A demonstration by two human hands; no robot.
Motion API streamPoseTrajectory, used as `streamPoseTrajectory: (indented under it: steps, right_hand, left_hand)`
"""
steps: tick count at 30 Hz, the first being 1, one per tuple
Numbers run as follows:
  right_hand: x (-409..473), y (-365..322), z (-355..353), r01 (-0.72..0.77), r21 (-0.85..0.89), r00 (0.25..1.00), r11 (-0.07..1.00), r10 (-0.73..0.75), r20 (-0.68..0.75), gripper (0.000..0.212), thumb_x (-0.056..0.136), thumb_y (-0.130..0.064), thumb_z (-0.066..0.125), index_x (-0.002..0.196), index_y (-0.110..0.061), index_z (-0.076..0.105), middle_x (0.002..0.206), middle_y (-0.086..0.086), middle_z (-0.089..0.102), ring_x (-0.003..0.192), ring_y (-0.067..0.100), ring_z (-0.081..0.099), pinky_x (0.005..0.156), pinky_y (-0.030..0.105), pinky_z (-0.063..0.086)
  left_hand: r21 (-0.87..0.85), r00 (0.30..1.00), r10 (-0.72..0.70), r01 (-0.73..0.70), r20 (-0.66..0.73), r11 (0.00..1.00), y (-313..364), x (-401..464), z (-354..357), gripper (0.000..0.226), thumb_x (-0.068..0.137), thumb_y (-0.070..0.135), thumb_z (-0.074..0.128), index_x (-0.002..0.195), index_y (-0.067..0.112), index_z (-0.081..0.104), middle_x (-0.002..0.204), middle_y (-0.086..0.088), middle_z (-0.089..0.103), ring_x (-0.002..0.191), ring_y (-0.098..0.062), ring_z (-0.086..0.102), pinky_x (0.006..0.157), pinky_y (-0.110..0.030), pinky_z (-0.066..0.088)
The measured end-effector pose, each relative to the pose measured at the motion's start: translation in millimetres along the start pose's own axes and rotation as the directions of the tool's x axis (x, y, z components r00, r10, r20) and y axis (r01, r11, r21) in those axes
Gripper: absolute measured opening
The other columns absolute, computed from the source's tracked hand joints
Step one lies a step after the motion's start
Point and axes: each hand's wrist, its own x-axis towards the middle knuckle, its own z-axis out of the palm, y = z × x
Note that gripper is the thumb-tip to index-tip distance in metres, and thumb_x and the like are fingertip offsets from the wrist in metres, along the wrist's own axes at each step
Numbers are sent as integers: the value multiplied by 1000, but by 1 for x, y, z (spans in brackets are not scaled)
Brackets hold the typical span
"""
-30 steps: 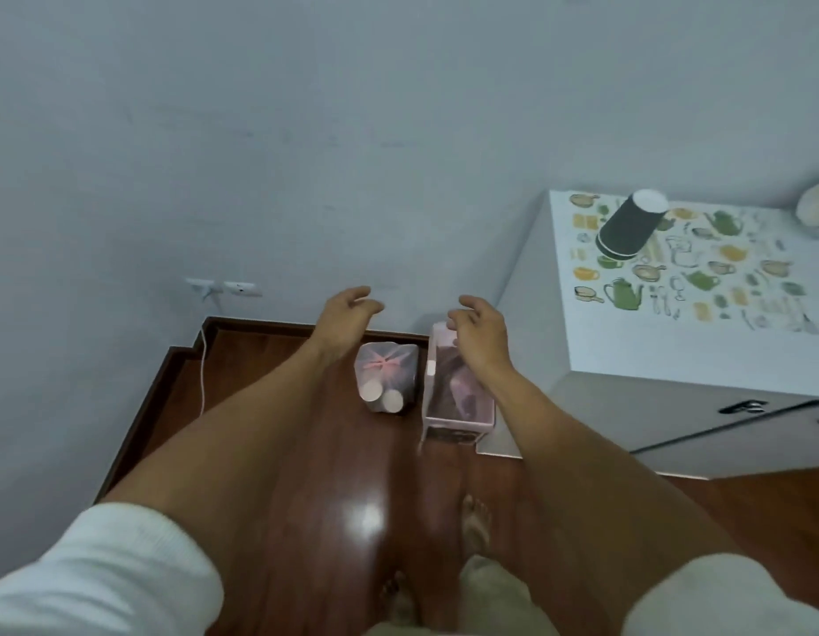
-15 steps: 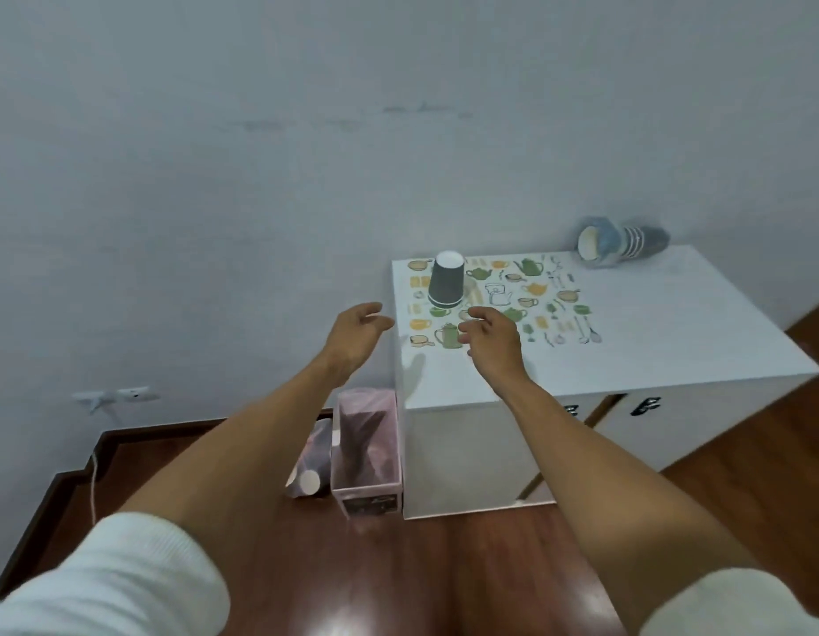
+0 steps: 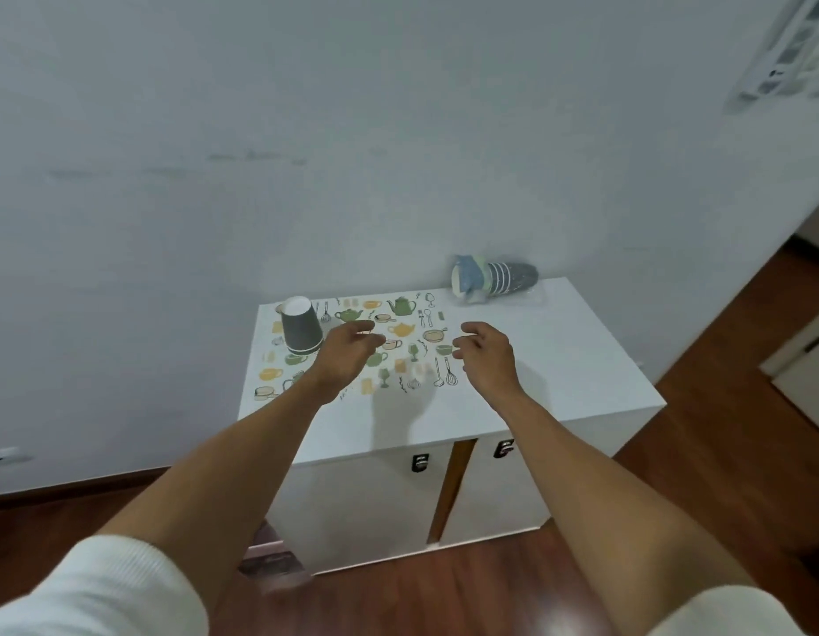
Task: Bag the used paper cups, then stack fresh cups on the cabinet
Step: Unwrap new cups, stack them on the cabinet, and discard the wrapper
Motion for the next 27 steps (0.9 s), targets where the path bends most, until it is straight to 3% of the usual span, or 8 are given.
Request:
streamPoseTrajectory:
  steps: [5,10,15,18,23,27]
  right_hand:
    - [39,22,-37,-41,17,999,999,42,-33,31,98,-8,52,128,-9,62,110,10,72,89,16,72,73,29,54]
    - [78,33,-57,-55,-7,998,998,55,-33,31,98,-9,53,128,-11,61,110,9,72,89,16,72,74,30,54]
    - [130,35,-74,-49,-119,998,992,43,-51,30,98,-12,53,126,-14,63,110,8,71,98,22,72,70,29,52]
    - [168,31,-82,-48,-193,998,980,39,-52,35,97,-13,49,129,-17,62,113,3,68,93,19,65,71,26,48]
    - [218,39,-87,-63,-309,998,949,51,-47,46,97,-9,54,142,-14,52,138,6,53,123,25,55,98,29,43]
    - [259,47,-98,-65,-439,998,896,62,-20,64,93,-14,63,152,-16,38,149,16,42,135,36,45,111,42,41]
  left_hand:
    - [13,999,0,-1,32,1000,13,39,45,46,91,26,69,135,16,61,112,-3,73,111,-24,69,92,-38,51]
    - [9,999,7,-8,40,1000,22,86,78,41,95,22,69,134,12,61,113,-7,72,104,-22,68,82,-32,49]
    - [-28,999,-1,2,37,1000,34,139,103,40,95,18,68,133,9,62,116,-11,72,101,-25,69,76,-29,49]
    - [-15,999,-8,9,46,1000,43,178,112,45,93,22,70,135,10,61,113,-11,73,107,-29,71,78,-32,50]
    - [12,998,-44,43,43,999,45,230,130,64,80,40,75,135,12,61,108,-6,74,99,-23,72,91,-38,53]
    - [11,999,-35,35,29,999,51,257,150,61,76,45,80,128,16,64,107,-5,75,96,-22,70,85,-35,51]
